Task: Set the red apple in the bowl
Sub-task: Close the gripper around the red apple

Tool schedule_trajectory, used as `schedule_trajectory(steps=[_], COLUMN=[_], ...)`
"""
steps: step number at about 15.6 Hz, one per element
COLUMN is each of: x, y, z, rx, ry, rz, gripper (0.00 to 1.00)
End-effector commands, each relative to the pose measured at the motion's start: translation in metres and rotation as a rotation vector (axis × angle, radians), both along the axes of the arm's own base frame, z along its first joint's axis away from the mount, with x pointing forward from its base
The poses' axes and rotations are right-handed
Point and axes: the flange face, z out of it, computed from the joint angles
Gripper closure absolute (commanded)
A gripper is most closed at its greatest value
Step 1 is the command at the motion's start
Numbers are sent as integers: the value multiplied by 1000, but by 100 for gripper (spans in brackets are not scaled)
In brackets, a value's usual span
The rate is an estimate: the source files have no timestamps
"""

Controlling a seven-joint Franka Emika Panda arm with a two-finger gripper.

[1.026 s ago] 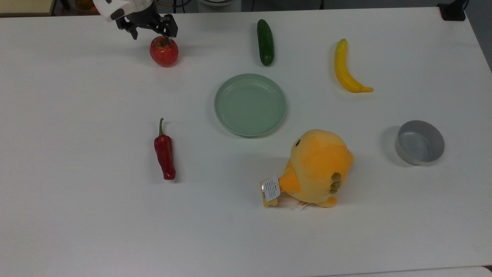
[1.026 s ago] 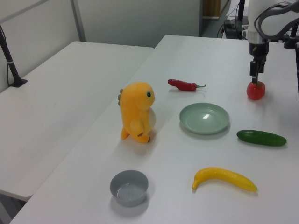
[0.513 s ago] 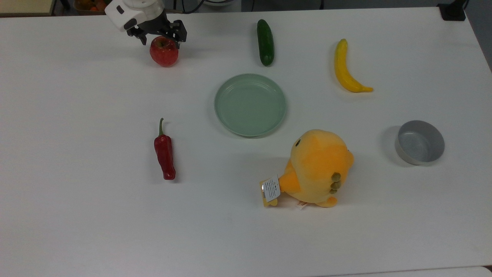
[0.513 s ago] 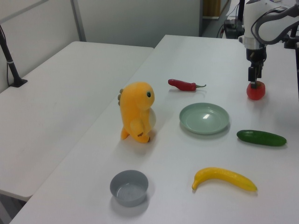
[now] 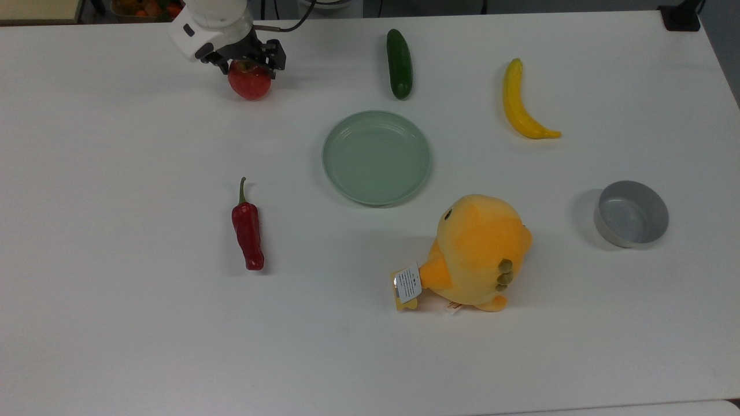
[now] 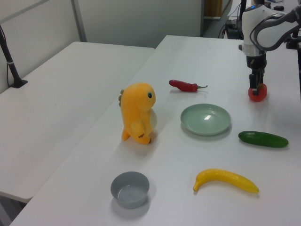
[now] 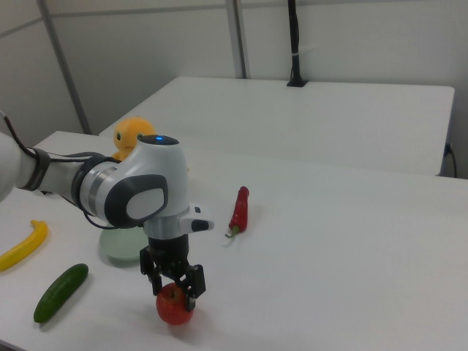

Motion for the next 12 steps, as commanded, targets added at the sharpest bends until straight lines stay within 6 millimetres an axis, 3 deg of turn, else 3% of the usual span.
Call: schedule_trajectory(steps=[1,8,12], x=[1,5,18], y=[3,1,-3], z=[-3,5,28], rx=[-21,-26,-30], ry=[-14,-32,-82], rz=[32,29,17], gripper=[70,72,72])
